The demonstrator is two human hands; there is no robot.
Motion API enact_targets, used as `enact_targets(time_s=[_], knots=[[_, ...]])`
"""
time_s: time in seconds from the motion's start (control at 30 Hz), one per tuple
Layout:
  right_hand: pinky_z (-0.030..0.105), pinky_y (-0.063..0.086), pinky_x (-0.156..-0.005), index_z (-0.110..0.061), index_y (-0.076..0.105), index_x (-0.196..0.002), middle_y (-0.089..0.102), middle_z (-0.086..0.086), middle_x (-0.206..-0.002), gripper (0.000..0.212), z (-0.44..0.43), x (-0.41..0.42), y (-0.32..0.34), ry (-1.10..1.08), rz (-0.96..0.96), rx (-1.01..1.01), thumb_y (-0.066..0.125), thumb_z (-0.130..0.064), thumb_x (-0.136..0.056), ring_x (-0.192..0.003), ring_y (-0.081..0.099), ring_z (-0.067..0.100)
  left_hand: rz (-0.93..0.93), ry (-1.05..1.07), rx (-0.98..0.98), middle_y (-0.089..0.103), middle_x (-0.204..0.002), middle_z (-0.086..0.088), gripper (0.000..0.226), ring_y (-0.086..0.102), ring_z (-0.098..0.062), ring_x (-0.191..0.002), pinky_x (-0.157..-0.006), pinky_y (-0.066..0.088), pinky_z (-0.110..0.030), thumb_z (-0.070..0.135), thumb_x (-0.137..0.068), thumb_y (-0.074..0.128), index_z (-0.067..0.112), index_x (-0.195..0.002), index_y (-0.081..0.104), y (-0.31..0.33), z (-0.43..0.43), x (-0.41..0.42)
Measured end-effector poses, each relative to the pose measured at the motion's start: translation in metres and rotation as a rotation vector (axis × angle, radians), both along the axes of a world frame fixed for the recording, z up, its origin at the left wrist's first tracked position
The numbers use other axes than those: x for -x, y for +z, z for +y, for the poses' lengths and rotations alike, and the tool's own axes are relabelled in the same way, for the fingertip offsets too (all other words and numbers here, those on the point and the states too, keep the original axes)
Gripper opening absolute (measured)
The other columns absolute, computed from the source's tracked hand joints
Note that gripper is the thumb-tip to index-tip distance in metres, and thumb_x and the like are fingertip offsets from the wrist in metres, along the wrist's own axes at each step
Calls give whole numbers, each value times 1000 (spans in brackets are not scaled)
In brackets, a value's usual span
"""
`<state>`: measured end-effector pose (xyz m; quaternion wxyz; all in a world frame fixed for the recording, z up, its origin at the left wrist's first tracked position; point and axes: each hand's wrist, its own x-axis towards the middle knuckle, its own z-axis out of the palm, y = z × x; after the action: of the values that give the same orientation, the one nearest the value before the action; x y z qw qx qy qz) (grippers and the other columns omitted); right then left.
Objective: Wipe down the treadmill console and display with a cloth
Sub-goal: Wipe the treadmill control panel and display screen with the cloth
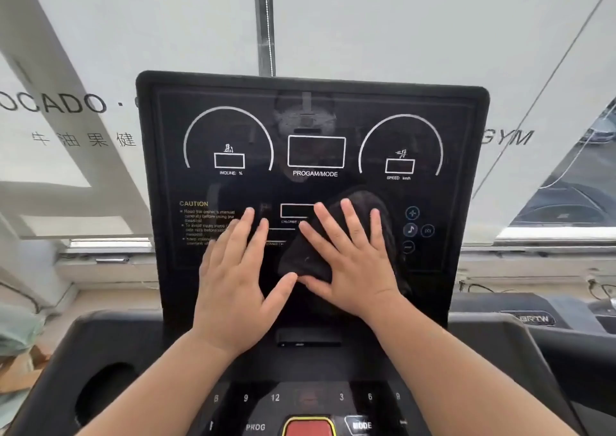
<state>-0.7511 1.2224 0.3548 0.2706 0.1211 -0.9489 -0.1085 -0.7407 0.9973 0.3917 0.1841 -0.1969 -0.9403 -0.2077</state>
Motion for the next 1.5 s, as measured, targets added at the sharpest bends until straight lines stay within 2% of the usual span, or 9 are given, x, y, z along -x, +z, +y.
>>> enact_targets(time_s=[0.2, 0.3, 0.5, 0.73, 0.93, 1.07, 1.2, 1.37, 1.5], knots=[[75, 7, -118, -33, 31, -160, 21, 2, -171, 101, 89, 0, 32, -72, 76, -13, 55, -84, -76, -157, 12, 40, -126, 68, 137, 10, -170, 1, 90, 13, -23, -156, -123, 21, -54, 71, -83, 38, 21, -158, 29, -3, 25, -1], [77, 2, -117, -32, 22, -162, 9, 3, -173, 106, 110, 21, 76, -200, 104, 78, 47, -88, -76, -157, 2, 42, -173, 76, 150, 2, -171, 5, 92, 6, -20, -157, -124, 19, -52, 71, -82, 40, 24, -160, 23, 2, 26, 0], [76, -4, -118, -30, -1, -164, -11, 0, -173, 105, 86, 68, 154, -297, 125, 254, 26, -91, -84, -156, -12, 42, -194, 70, 157, 11, -169, 6, 88, 17, -22, -154, -121, 26, -49, 67, -84, 50, 25, -158, 28, 15, 23, -1], [67, -2, -123, -28, 12, -165, 0, -2, -174, 93, 41, 43, 82, 103, 77, -72, 39, -79, -91, -159, -4, 35, -112, 106, 150, 46, -154, -5, 79, 45, -28, -133, -102, 50, -52, 61, -78, 46, 16, -142, 57, 21, 29, 2], [64, 1, -125, -32, 17, -164, 10, -5, -173, 90, 77, 18, 36, 315, 39, -298, 44, -76, -90, -159, 4, 30, -52, 103, 161, 51, -150, -7, 73, 47, -26, -127, -100, 51, -49, 53, -78, 48, 13, -138, 61, 16, 28, 3], [71, 2, -121, -33, 26, -162, 18, -3, -171, 95, 112, 39, 86, 198, 178, -194, 50, -80, -84, -158, 12, 35, -55, 90, 180, 48, -153, -5, 74, 45, -27, -132, -102, 50, -50, 54, -79, 47, 16, -141, 58, 15, 23, 4], [71, -5, -121, -34, 12, -164, 2, -3, -174, 100, 127, 62, 144, -50, 176, 8, 45, -84, -84, -158, -3, 37, -50, 105, 199, 47, -153, -8, 76, 48, -32, -134, -103, 49, -55, 56, -78, 48, 13, -141, 57, 12, 26, 3], [66, -4, -122, -28, 12, -164, 1, 4, -174, 100, 112, 52, 124, -132, 168, 128, 44, -82, -87, -157, -2, 41, -22, 116, 191, 43, -153, -12, 78, 45, -35, -135, -107, 44, -56, 57, -77, 52, 13, -142, 56, 9, 46, -4], [66, -1, -123, -26, 23, -163, 10, 5, -173, 100, 107, 22, 73, -83, 131, 74, 48, -82, -84, -158, 4, 41, 13, 56, 230, 38, -157, -13, 79, 42, -36, -139, -110, 40, -59, 56, -77, 53, 14, -144, 53, 5, 62, -6]])
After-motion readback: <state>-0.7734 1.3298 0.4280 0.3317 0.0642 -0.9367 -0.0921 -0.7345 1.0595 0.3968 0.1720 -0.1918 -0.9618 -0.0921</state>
